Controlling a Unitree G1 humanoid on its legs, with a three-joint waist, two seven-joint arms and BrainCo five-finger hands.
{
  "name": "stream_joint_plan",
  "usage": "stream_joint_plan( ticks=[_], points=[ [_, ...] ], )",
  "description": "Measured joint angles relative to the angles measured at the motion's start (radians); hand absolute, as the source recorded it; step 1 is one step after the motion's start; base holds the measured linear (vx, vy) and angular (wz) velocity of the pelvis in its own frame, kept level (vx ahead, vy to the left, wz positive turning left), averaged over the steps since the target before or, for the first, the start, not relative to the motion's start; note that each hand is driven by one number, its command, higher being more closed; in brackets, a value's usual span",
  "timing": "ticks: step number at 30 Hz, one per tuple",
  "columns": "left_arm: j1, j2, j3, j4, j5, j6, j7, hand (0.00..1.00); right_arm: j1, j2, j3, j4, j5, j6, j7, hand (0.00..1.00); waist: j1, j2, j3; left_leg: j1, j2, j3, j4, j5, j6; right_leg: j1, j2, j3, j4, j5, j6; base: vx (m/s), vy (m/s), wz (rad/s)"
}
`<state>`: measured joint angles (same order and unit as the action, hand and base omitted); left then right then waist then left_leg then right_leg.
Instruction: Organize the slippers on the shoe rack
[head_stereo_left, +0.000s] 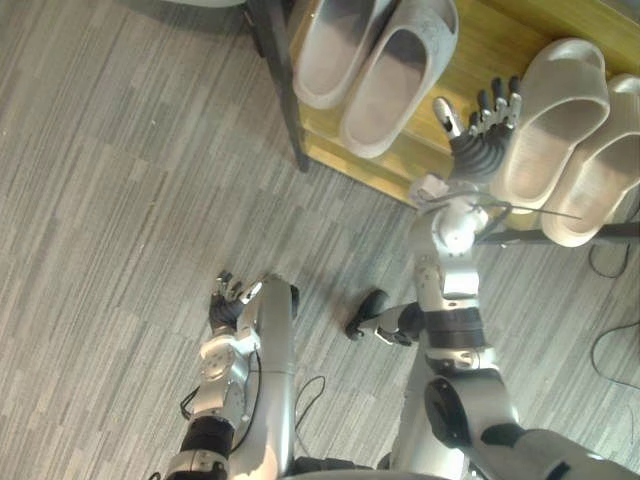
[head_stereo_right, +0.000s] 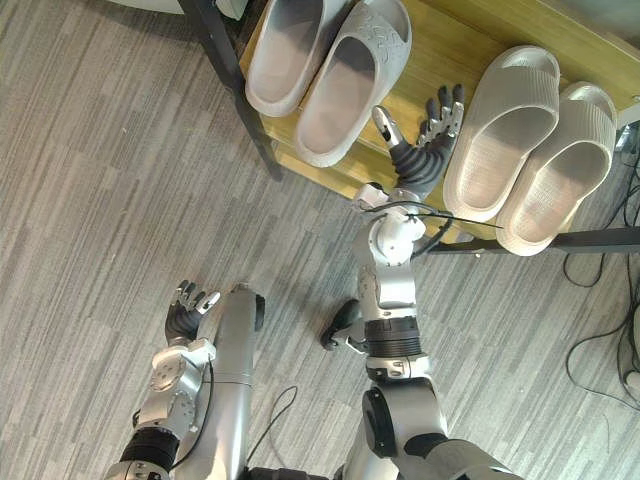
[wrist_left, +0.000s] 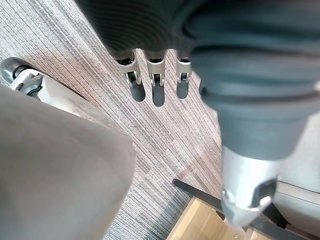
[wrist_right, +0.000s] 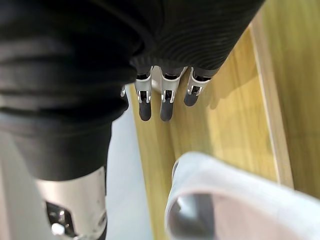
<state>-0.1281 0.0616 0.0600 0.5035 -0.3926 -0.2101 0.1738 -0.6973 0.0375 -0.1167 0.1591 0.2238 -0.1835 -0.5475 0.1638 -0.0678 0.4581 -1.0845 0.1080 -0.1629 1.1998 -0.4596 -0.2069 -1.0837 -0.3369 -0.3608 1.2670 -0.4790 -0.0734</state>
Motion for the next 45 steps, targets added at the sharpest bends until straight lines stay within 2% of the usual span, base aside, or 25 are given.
stream_joint_plan(
  ticks=[6,13,22,33,40,45],
  points=[
    [-0.007,-0.005,0.001,0.004,0.001,0.003,0.001,0.00,0.002,0.000,-0.001,0.033,0.064,-0.006,0.007,0.00,0.008,0.003,-0.001,-0.006,-0.002,-0.005,-0.001,0.000,0.000,0.000,0.000,-0.005,0.000,-0.001,0.001,0.05,0.016,0.03],
    [-0.020,-0.019,0.002,0.023,0.001,0.005,0.001,0.00,-0.002,-0.012,-0.002,0.054,0.132,-0.028,0.032,0.00,0.020,0.023,-0.013,-0.030,-0.010,-0.014,0.008,0.000,0.001,-0.014,-0.008,-0.012,0.004,-0.003,0.006,0.02,0.030,0.03],
    [-0.027,-0.045,0.002,0.048,0.000,0.006,0.002,0.00,-0.052,-0.052,0.000,0.099,0.150,-0.043,0.059,0.00,0.038,0.053,-0.035,-0.059,-0.015,-0.022,0.018,0.000,0.000,-0.035,-0.012,-0.019,0.010,0.001,-0.002,0.01,0.018,0.01],
    [-0.046,-0.054,0.002,0.072,-0.001,0.004,0.001,0.00,-0.171,-0.088,0.002,0.193,0.192,-0.038,0.065,0.00,0.055,0.054,-0.036,-0.070,-0.032,-0.031,0.018,0.002,0.003,-0.035,-0.030,-0.027,0.011,-0.002,0.003,0.01,0.032,0.05],
    [-0.050,-0.054,0.002,0.078,-0.001,-0.001,0.001,0.00,-0.237,-0.134,0.002,0.256,0.210,-0.029,0.065,0.00,0.056,0.057,-0.034,-0.076,-0.032,-0.038,0.014,0.005,0.001,-0.035,-0.032,-0.038,0.011,-0.001,0.001,0.01,0.012,0.01],
    [-0.061,-0.059,0.002,0.089,-0.003,-0.002,0.001,0.00,-0.261,-0.162,0.002,0.275,0.210,-0.022,0.065,0.00,0.056,0.069,-0.034,-0.084,-0.033,-0.044,0.008,0.014,0.001,-0.037,-0.034,-0.046,0.007,0.000,0.000,0.01,0.021,0.03]
  ],
)
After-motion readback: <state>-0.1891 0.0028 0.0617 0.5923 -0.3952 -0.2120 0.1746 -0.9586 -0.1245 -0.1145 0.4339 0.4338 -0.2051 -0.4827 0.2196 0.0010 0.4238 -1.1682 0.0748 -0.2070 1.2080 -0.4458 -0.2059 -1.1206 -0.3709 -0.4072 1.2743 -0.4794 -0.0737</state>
